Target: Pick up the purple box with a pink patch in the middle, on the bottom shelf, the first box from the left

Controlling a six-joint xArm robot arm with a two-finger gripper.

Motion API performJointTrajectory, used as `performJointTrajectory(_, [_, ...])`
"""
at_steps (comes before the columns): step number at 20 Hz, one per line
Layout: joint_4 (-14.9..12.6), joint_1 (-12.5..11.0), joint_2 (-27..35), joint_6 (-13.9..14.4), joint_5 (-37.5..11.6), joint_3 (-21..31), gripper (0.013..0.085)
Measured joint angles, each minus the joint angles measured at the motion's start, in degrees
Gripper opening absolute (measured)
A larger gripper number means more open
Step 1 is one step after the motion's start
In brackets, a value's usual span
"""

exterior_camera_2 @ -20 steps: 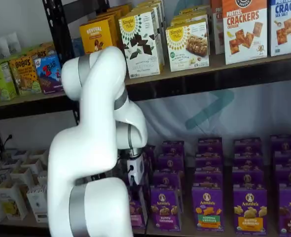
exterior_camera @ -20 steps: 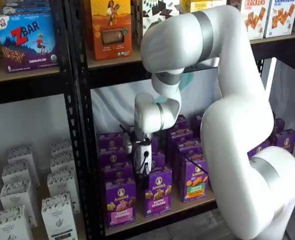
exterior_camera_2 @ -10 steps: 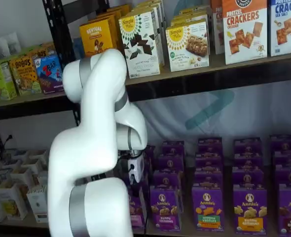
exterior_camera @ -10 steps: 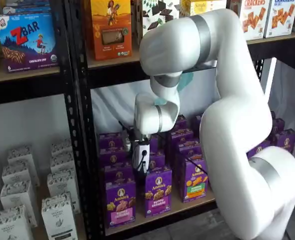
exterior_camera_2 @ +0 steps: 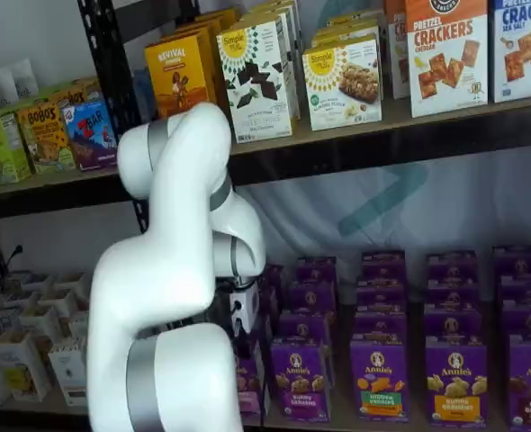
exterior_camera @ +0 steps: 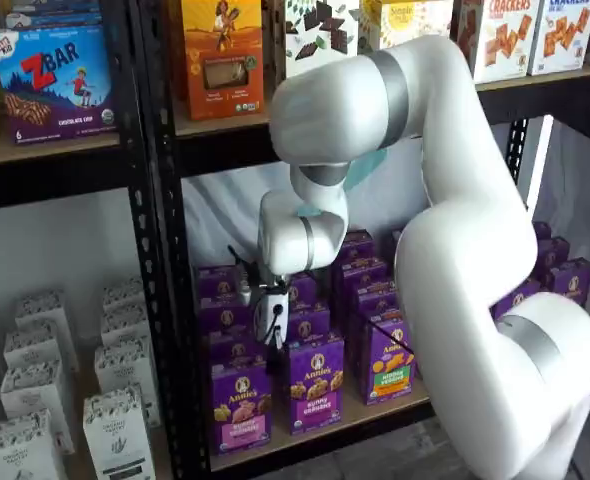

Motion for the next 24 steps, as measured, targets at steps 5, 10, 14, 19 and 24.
performJointTrajectory(5, [-0.9, 0.6, 2.5, 1.4, 0.8, -3.0, 0.0850])
performJointTrajectory(10, [-2.2, 1.0, 5.3, 3.0, 2.6, -6.3, 0.0850])
performJointTrajectory(14, [-3.2, 1.2, 7.1, 4.2, 3.3, -8.1, 0.0850])
performJointTrajectory(19, [-2.9, 1.7, 9.3, 4.3, 3.1, -9.7, 0.0850])
performJointTrajectory(24, [-2.2, 2.0, 10.7, 4.0, 3.7, -11.1, 0.0850])
